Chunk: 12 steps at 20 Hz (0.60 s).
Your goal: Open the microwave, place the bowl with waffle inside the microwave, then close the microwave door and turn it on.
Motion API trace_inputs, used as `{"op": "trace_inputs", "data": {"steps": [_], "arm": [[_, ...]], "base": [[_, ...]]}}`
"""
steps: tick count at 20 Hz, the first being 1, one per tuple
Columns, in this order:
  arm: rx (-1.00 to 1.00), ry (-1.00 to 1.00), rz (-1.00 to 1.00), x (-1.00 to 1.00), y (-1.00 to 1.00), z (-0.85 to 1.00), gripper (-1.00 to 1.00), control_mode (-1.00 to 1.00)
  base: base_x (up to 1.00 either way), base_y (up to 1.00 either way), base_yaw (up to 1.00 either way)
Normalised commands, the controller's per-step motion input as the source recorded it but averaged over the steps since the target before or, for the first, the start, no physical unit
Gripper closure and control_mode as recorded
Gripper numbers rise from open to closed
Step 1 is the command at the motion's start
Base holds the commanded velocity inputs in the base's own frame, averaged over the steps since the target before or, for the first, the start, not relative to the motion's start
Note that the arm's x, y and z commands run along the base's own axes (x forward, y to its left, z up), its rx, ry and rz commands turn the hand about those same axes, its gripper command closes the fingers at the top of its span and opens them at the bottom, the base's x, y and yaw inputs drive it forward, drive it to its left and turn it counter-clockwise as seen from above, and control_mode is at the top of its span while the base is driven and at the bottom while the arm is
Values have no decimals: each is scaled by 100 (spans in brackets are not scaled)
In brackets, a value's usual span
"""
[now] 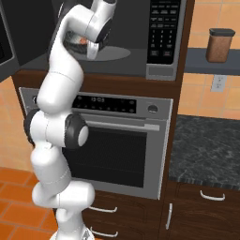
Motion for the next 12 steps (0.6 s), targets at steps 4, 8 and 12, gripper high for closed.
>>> {"op": "trace_inputs", "data": {"steps": [4,8,12], "arm": [[0,21,-3,2,-15,3,-100,-100],[-5,-5,0,-19,-16,-16,-100,-100],[-14,-58,0,-22,7,-48,-100,-100]], "base": [[0,0,0],[0,0,0],[0,0,0]]}}
